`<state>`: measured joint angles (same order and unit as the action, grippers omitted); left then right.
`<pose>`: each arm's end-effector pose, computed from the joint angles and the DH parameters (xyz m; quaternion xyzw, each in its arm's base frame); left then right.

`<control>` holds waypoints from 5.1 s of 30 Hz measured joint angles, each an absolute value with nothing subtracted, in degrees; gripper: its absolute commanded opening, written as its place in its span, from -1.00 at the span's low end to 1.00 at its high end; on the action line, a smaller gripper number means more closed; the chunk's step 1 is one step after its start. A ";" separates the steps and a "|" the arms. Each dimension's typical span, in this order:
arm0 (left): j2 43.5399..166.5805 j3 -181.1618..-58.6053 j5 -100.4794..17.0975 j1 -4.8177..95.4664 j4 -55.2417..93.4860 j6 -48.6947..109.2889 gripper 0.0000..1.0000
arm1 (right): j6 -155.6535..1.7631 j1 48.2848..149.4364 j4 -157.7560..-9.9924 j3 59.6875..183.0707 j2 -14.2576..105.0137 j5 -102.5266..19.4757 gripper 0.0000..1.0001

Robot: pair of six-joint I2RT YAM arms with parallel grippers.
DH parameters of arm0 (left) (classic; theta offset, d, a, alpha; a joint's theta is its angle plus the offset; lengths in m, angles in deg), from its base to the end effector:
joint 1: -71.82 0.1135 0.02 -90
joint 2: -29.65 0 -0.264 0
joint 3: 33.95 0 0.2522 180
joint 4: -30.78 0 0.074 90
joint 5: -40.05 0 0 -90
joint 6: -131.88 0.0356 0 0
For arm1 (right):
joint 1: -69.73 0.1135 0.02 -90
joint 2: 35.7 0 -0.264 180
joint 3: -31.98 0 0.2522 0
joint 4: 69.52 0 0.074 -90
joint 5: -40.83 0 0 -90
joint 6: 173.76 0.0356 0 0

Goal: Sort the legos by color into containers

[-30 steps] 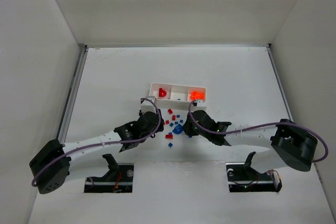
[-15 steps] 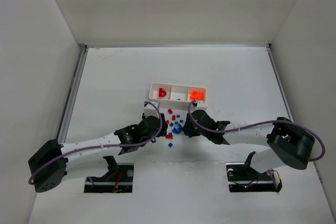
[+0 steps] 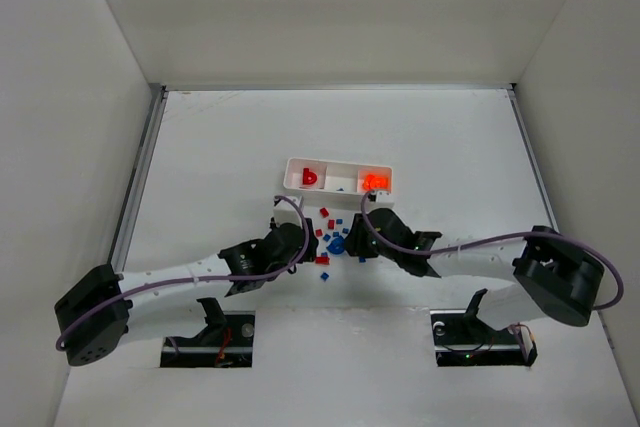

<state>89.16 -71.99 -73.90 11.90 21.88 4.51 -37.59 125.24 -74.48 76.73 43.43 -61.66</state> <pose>0.1191 -0.1768 0.1948 0.0648 0.8525 -0.2461 0.4565 0.1550 0.2120 0.1614 -0.0268 0.8993 0.2677 0.3448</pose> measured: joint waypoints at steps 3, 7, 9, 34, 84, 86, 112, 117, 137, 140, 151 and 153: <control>89.20 -71.66 -73.85 11.90 21.90 4.29 -0.18 | -36.89 125.17 -72.58 76.42 45.27 -60.67 -0.26; 89.20 -71.42 -73.85 11.90 21.95 3.86 -0.18 | -35.69 124.45 -69.72 74.89 47.43 -58.86 -0.33; 89.23 -71.40 -73.77 11.90 21.95 3.79 -0.18 | -34.85 123.71 -67.55 74.13 47.93 -58.01 -0.37; 84.64 -70.65 -72.63 12.71 18.06 3.92 -0.14 | -30.09 118.90 -52.54 69.43 50.07 -50.03 -0.79; 105.03 -74.87 -74.27 1.83 25.79 13.19 0.04 | -42.22 107.75 -66.85 83.11 40.61 -55.45 0.01; 105.33 -74.87 -74.66 1.83 25.79 13.39 0.01 | -42.24 108.10 -67.49 82.21 39.30 -55.76 0.03; 101.92 -78.19 -80.28 5.50 24.61 14.04 -0.55 | -42.59 108.96 -73.89 71.63 24.09 -58.55 -0.28; 100.33 -83.31 -80.45 13.26 26.01 14.04 -0.55 | -42.92 114.57 -78.18 71.09 23.76 -60.48 -0.38; 124.22 -99.64 -75.21 33.87 32.68 14.15 -0.47 | -36.87 129.96 -91.90 71.26 28.76 -73.20 -0.08; 126.36 -100.25 -74.75 34.33 32.68 14.15 -0.40 | -36.78 130.18 -92.40 71.72 31.17 -73.74 -0.09; 127.61 -100.99 -74.29 34.33 33.97 14.22 0.03 | -37.46 130.18 -92.95 76.05 38.03 -75.08 -0.17; 126.75 -100.88 -74.27 34.26 34.01 14.26 0.04 | -37.46 130.18 -93.13 76.46 39.10 -75.17 -0.20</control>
